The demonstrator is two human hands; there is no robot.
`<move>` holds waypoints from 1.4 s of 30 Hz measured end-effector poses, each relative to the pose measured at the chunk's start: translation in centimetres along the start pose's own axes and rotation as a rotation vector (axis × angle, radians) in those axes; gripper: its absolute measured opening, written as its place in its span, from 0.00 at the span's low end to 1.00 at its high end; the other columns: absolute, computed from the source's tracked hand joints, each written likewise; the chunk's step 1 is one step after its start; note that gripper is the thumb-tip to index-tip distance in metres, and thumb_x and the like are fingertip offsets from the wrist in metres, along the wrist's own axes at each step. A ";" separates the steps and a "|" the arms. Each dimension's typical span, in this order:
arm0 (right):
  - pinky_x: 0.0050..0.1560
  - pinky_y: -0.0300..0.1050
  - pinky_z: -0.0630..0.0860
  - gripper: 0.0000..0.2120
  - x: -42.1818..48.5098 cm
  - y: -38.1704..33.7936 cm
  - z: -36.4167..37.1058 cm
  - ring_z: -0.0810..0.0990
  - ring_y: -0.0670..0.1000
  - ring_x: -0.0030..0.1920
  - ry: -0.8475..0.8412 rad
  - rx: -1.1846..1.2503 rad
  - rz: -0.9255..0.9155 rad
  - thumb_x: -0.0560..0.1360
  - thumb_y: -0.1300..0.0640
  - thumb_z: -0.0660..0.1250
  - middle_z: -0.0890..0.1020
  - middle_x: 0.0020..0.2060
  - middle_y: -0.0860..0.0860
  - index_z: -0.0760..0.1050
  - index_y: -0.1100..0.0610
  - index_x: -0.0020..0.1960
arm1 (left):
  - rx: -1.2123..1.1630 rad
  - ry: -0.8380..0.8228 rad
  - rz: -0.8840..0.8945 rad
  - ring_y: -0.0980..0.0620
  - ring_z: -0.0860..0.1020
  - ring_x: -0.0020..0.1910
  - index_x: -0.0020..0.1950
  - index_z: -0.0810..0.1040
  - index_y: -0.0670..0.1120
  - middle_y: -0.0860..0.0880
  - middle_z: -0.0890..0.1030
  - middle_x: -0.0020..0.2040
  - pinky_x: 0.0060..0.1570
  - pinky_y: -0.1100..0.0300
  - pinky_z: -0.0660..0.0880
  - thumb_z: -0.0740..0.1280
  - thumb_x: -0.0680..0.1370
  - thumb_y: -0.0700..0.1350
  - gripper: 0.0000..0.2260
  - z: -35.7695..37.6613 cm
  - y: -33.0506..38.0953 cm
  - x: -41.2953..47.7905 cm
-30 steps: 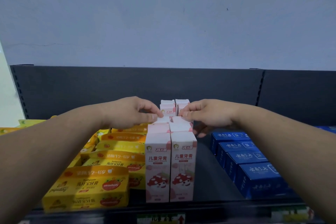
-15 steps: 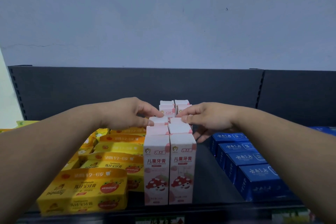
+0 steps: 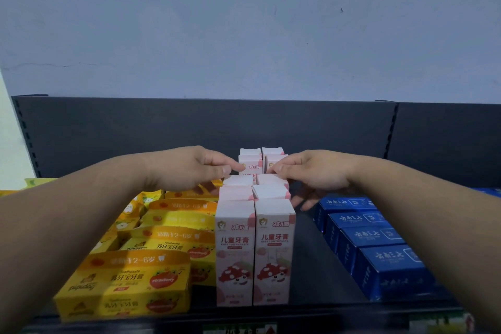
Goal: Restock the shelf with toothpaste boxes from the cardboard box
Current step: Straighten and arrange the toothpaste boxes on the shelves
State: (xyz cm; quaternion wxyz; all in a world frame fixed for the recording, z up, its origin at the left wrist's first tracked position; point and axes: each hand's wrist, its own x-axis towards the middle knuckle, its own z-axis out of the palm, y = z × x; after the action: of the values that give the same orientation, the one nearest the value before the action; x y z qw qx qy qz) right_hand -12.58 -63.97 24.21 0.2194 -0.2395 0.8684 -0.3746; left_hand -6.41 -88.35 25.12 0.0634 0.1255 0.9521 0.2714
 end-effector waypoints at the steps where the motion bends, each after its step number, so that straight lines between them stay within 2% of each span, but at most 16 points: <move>1: 0.48 0.49 0.81 0.14 0.0 0.0 -0.2 0.86 0.54 0.47 0.004 -0.016 0.001 0.83 0.49 0.56 0.84 0.53 0.52 0.74 0.50 0.64 | -0.001 0.004 -0.007 0.57 0.79 0.56 0.67 0.72 0.64 0.62 0.78 0.60 0.59 0.54 0.76 0.56 0.82 0.54 0.15 0.0 0.0 0.1; 4: 0.44 0.47 0.82 0.15 0.1 -0.5 -1.0 0.85 0.51 0.41 0.104 -0.076 -0.007 0.82 0.46 0.57 0.84 0.51 0.54 0.77 0.52 0.60 | -0.015 0.069 -0.028 0.59 0.80 0.54 0.67 0.72 0.62 0.61 0.80 0.57 0.57 0.56 0.77 0.56 0.81 0.56 0.15 -0.4 -0.1 0.4; 7: 0.34 0.40 0.79 0.10 1.1 -0.6 -2.2 0.84 0.47 0.36 0.360 -0.220 -0.072 0.80 0.47 0.63 0.84 0.47 0.49 0.78 0.51 0.56 | 0.083 0.235 -0.034 0.61 0.77 0.56 0.66 0.73 0.59 0.59 0.78 0.60 0.59 0.60 0.73 0.60 0.80 0.54 0.14 -0.8 -0.2 1.8; 8: 0.36 0.39 0.79 0.10 1.6 -0.5 -2.5 0.83 0.47 0.38 0.433 -0.291 -0.091 0.79 0.48 0.65 0.83 0.48 0.48 0.78 0.50 0.56 | 0.142 0.270 -0.034 0.60 0.75 0.58 0.66 0.74 0.58 0.59 0.77 0.62 0.60 0.61 0.71 0.62 0.80 0.53 0.14 -0.9 -0.2 2.4; 10: 0.48 0.40 0.76 0.15 2.6 0.0 -2.9 0.81 0.47 0.48 0.481 -0.466 -0.084 0.77 0.47 0.67 0.80 0.56 0.46 0.76 0.48 0.62 | 0.211 0.272 -0.042 0.57 0.73 0.62 0.67 0.73 0.57 0.58 0.75 0.64 0.60 0.61 0.69 0.63 0.80 0.52 0.15 -0.6 0.1 3.6; 12: 0.57 0.41 0.71 0.20 3.3 0.6 -2.8 0.76 0.48 0.59 0.435 -0.610 -0.055 0.76 0.46 0.68 0.78 0.61 0.46 0.74 0.48 0.67 | 0.273 0.233 -0.042 0.55 0.74 0.62 0.67 0.74 0.55 0.57 0.75 0.65 0.61 0.59 0.71 0.64 0.79 0.52 0.16 -0.1 0.1 4.9; 13: 0.59 0.41 0.70 0.21 3.6 0.9 -2.6 0.75 0.48 0.61 0.411 -0.635 -0.052 0.76 0.45 0.68 0.78 0.62 0.46 0.74 0.49 0.67 | 0.304 0.223 -0.042 0.55 0.74 0.61 0.67 0.74 0.55 0.57 0.75 0.65 0.61 0.58 0.72 0.65 0.79 0.53 0.16 0.2 0.0 5.5; 16: 0.56 0.40 0.71 0.20 3.8 1.4 -2.3 0.76 0.48 0.58 0.415 -0.607 -0.070 0.75 0.45 0.70 0.79 0.59 0.45 0.75 0.50 0.65 | 0.306 0.258 -0.039 0.55 0.76 0.56 0.63 0.76 0.55 0.55 0.78 0.60 0.57 0.58 0.75 0.67 0.77 0.53 0.15 0.8 -0.4 6.3; 20: 0.47 0.41 0.70 0.15 3.9 1.5 -2.4 0.74 0.46 0.49 0.455 -0.584 -0.099 0.72 0.46 0.73 0.77 0.52 0.45 0.76 0.49 0.56 | 0.214 0.305 -0.009 0.57 0.77 0.48 0.54 0.76 0.56 0.57 0.79 0.48 0.50 0.60 0.77 0.71 0.75 0.52 0.10 0.8 -0.8 6.4; 23: 0.51 0.41 0.73 0.14 4.0 1.6 -2.2 0.77 0.47 0.52 0.422 -0.508 -0.143 0.72 0.49 0.74 0.79 0.52 0.45 0.75 0.50 0.54 | 0.160 0.303 0.014 0.57 0.78 0.45 0.51 0.76 0.55 0.56 0.79 0.45 0.46 0.62 0.77 0.72 0.74 0.50 0.09 0.8 -1.0 6.0; 27: 0.56 0.39 0.72 0.17 3.7 1.5 -2.0 0.77 0.45 0.55 0.381 -0.452 -0.164 0.72 0.51 0.74 0.79 0.55 0.43 0.76 0.48 0.60 | 0.093 0.308 0.023 0.56 0.80 0.45 0.50 0.76 0.55 0.55 0.81 0.45 0.48 0.61 0.78 0.72 0.74 0.48 0.08 0.4 -0.8 5.0; 31: 0.43 0.28 0.74 0.16 2.8 0.8 -2.0 0.80 0.44 0.50 0.315 -0.353 -0.176 0.74 0.55 0.73 0.80 0.54 0.42 0.78 0.49 0.61 | 0.018 0.245 0.022 0.57 0.82 0.47 0.50 0.77 0.55 0.55 0.83 0.48 0.52 0.56 0.79 0.73 0.73 0.49 0.08 -0.3 -0.9 3.4; 33: 0.37 0.26 0.74 0.16 2.6 0.7 -1.8 0.81 0.42 0.47 0.277 -0.294 -0.176 0.74 0.58 0.73 0.80 0.53 0.42 0.79 0.50 0.61 | -0.027 0.211 0.022 0.57 0.82 0.48 0.51 0.78 0.55 0.56 0.83 0.49 0.53 0.56 0.79 0.72 0.74 0.49 0.08 -0.3 -0.9 2.7; 36: 0.38 0.30 0.77 0.15 2.3 0.6 -1.5 0.81 0.38 0.37 0.242 -0.218 -0.160 0.74 0.59 0.72 0.81 0.52 0.44 0.80 0.51 0.60 | -0.054 0.202 0.033 0.59 0.82 0.48 0.51 0.79 0.55 0.56 0.83 0.49 0.54 0.56 0.79 0.72 0.74 0.50 0.07 -0.2 -0.8 2.1; 40: 0.49 0.41 0.82 0.17 1.8 0.6 -1.6 0.85 0.48 0.48 0.190 -0.168 -0.138 0.76 0.61 0.70 0.81 0.56 0.48 0.78 0.52 0.64 | -0.073 0.166 0.029 0.59 0.82 0.48 0.52 0.80 0.55 0.57 0.84 0.48 0.55 0.56 0.78 0.69 0.76 0.48 0.05 -0.1 -0.8 1.9; 42: 0.51 0.42 0.82 0.18 1.6 0.6 -1.6 0.84 0.49 0.50 0.164 -0.174 -0.137 0.77 0.61 0.69 0.81 0.58 0.48 0.77 0.52 0.65 | -0.074 0.153 0.015 0.60 0.81 0.48 0.53 0.80 0.56 0.58 0.83 0.49 0.55 0.57 0.78 0.67 0.78 0.48 0.06 -0.1 -0.9 1.8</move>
State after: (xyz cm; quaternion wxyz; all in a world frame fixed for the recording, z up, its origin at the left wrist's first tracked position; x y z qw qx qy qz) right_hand -14.90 -63.66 24.42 0.1000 -0.2849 0.8943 -0.3304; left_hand -8.33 -88.65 24.65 -0.0070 0.1088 0.9426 0.3157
